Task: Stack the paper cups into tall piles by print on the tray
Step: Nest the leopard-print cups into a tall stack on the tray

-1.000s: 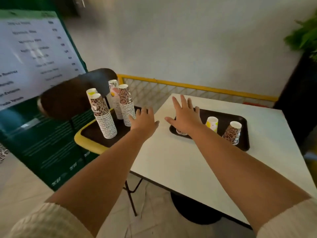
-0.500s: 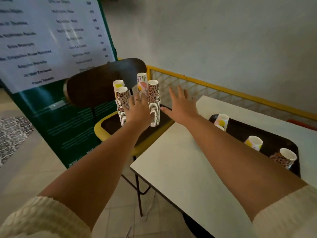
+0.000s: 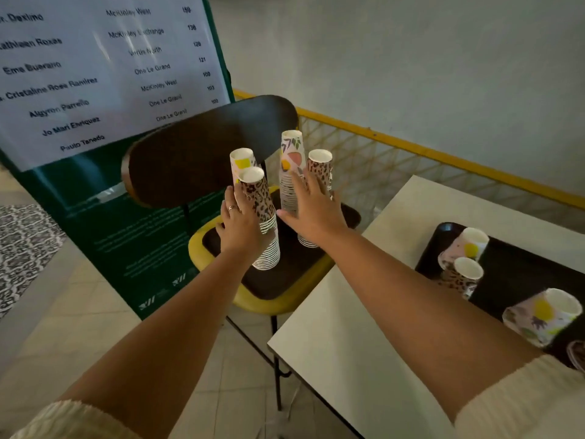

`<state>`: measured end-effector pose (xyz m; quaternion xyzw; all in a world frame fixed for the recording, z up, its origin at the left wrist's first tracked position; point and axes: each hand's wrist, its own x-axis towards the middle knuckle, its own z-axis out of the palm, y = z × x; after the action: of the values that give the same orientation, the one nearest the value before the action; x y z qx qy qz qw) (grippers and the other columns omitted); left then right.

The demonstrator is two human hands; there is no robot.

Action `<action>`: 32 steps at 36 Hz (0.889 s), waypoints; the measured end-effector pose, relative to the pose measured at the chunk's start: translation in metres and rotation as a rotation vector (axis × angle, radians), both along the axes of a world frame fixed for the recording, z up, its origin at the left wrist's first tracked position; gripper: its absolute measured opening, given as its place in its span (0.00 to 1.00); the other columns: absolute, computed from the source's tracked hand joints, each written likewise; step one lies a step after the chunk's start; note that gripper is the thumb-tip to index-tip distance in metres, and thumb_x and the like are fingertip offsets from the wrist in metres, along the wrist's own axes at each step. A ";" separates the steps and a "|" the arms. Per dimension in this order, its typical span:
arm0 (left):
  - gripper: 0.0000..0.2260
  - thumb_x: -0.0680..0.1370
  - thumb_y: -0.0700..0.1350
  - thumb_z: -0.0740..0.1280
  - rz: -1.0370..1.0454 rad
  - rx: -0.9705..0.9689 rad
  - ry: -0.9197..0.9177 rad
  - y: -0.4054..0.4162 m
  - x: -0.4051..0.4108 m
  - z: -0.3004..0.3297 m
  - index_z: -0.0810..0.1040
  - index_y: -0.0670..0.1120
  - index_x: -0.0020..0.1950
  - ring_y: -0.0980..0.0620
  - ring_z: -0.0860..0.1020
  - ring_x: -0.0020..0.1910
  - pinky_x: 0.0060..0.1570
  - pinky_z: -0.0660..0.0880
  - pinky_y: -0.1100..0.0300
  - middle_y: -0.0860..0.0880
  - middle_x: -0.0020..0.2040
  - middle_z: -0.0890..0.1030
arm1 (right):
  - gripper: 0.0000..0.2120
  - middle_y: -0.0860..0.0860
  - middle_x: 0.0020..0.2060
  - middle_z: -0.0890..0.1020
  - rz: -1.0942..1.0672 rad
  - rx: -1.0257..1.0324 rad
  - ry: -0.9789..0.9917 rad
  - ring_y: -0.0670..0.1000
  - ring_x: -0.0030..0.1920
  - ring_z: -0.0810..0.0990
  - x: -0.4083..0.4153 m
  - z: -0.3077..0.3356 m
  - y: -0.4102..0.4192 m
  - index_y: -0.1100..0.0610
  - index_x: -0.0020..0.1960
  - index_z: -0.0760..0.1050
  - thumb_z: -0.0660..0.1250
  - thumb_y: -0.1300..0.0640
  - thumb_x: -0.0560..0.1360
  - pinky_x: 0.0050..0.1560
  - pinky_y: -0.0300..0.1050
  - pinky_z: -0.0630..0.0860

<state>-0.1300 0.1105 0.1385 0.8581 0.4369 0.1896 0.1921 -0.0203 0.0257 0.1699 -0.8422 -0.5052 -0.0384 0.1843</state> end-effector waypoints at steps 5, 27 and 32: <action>0.51 0.70 0.51 0.73 -0.077 -0.046 -0.122 0.031 0.006 -0.017 0.38 0.44 0.76 0.41 0.50 0.76 0.71 0.59 0.41 0.41 0.77 0.46 | 0.39 0.54 0.75 0.53 0.018 0.121 0.087 0.56 0.75 0.53 0.000 -0.010 0.044 0.54 0.76 0.48 0.62 0.41 0.74 0.70 0.62 0.57; 0.48 0.64 0.48 0.79 -0.229 -0.303 -0.423 0.072 0.011 -0.110 0.54 0.45 0.75 0.53 0.64 0.71 0.66 0.64 0.62 0.47 0.73 0.65 | 0.37 0.53 0.61 0.74 -0.106 0.498 0.497 0.52 0.63 0.73 -0.003 -0.064 0.094 0.59 0.67 0.64 0.76 0.51 0.64 0.61 0.45 0.73; 0.45 0.62 0.47 0.80 -0.237 -0.376 -0.412 0.069 0.013 -0.131 0.60 0.47 0.73 0.51 0.67 0.69 0.66 0.69 0.53 0.49 0.69 0.69 | 0.40 0.54 0.61 0.74 -0.146 0.500 0.539 0.50 0.63 0.72 0.002 -0.076 0.083 0.60 0.68 0.62 0.77 0.52 0.63 0.60 0.35 0.68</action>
<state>-0.1166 0.1791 0.0074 0.7959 0.3128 0.2517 0.4531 -0.0181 0.1086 0.0942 -0.7849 -0.3522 0.0494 0.5073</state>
